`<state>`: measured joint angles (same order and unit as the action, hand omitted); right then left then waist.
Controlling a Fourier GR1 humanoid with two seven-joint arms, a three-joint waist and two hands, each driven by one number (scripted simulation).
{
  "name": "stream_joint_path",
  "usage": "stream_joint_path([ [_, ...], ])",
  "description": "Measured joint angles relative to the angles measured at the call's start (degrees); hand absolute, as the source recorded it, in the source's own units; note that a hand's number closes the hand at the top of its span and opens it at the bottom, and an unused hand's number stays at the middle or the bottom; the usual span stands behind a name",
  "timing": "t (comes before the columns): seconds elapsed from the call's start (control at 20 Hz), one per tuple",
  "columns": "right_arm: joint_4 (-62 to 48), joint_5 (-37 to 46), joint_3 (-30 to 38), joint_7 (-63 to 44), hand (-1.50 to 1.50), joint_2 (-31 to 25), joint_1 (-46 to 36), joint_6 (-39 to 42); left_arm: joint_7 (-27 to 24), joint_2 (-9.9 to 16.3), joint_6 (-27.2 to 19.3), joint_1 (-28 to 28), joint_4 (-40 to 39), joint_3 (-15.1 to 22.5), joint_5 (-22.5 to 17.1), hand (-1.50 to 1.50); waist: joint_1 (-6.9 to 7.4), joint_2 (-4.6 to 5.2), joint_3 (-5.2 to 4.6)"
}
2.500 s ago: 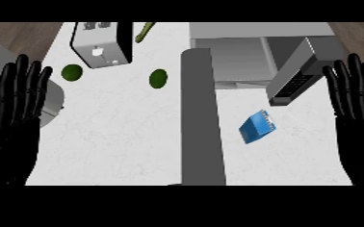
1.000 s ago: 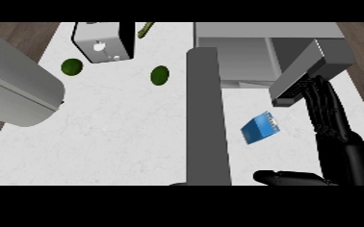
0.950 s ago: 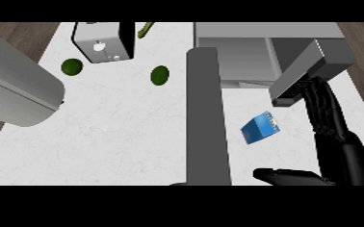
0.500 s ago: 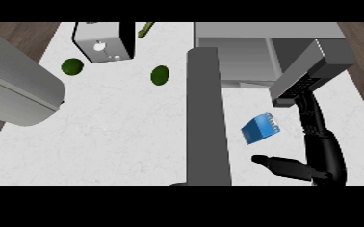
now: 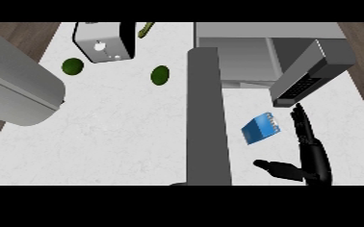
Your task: Pick up the milk, place it into the microwave and close the microwave
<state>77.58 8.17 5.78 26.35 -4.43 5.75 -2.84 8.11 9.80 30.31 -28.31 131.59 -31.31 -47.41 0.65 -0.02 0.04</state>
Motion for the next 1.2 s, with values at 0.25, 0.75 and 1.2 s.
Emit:
stream_joint_path([
  [0.25,-11.3,1.8,1.4,7.3,-1.5,-1.1,-3.4,-1.2,0.9,-2.0,1.1,-0.3,0.2,-0.5,-0.5,-1.5,0.02,0.02,0.0],
  [0.75,-36.6,1.4,5.8,21.0,-1.5,-3.3,-15.8,-1.0,3.3,-3.9,3.9,-0.1,0.5,-2.4,-1.7,-1.5,0.07,0.08,0.03],
  [1.2,-54.2,-1.1,9.6,29.2,1.5,-3.4,-25.5,2.2,5.1,-4.7,5.4,0.1,0.4,-2.9,-3.0,-1.5,0.43,0.23,0.07],
])
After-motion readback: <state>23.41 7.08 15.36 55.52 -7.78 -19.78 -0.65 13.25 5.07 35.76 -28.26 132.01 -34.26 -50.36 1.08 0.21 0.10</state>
